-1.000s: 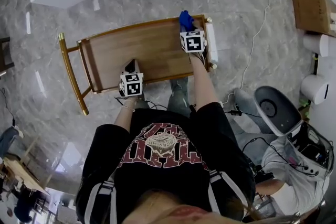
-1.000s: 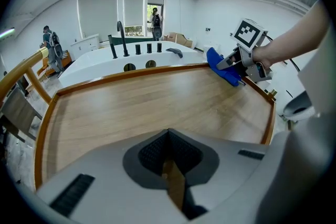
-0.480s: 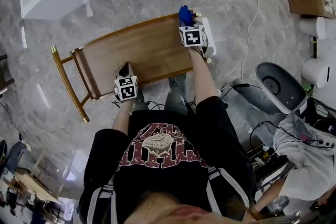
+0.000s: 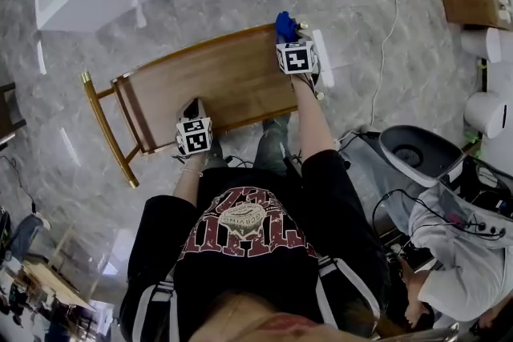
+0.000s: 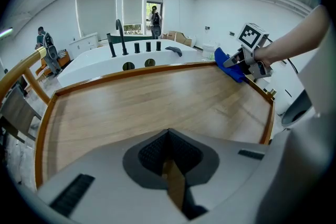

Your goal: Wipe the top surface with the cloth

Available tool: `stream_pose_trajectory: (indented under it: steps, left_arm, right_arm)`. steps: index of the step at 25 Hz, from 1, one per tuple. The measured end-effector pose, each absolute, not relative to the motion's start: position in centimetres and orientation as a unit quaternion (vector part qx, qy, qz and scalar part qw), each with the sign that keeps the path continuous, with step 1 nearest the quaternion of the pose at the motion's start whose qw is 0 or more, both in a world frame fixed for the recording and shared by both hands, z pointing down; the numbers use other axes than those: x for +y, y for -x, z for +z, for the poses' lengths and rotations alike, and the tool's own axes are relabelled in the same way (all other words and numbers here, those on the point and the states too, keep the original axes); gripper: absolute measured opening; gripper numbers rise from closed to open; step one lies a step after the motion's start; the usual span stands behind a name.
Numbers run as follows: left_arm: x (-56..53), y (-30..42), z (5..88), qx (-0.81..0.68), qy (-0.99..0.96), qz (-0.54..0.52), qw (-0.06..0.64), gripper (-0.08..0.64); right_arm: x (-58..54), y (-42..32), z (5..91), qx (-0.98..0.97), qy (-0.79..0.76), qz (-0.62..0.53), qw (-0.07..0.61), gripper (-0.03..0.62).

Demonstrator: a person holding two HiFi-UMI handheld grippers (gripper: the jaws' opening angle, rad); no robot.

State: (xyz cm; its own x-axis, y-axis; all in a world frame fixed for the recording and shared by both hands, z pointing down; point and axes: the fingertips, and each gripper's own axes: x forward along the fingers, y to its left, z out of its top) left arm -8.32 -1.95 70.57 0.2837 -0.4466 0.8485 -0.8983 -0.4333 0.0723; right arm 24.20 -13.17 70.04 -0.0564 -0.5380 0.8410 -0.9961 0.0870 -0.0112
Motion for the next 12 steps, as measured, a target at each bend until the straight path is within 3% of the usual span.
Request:
stream_pose_trajectory:
  steps: [12]
  left_arm:
    - [-2.4,7.3,71.6,-0.455,-0.746,0.397,0.283,0.048]
  right_arm:
    - [-12.5,-25.0,70.6,-0.657,-0.585,0.303,0.366,0.089]
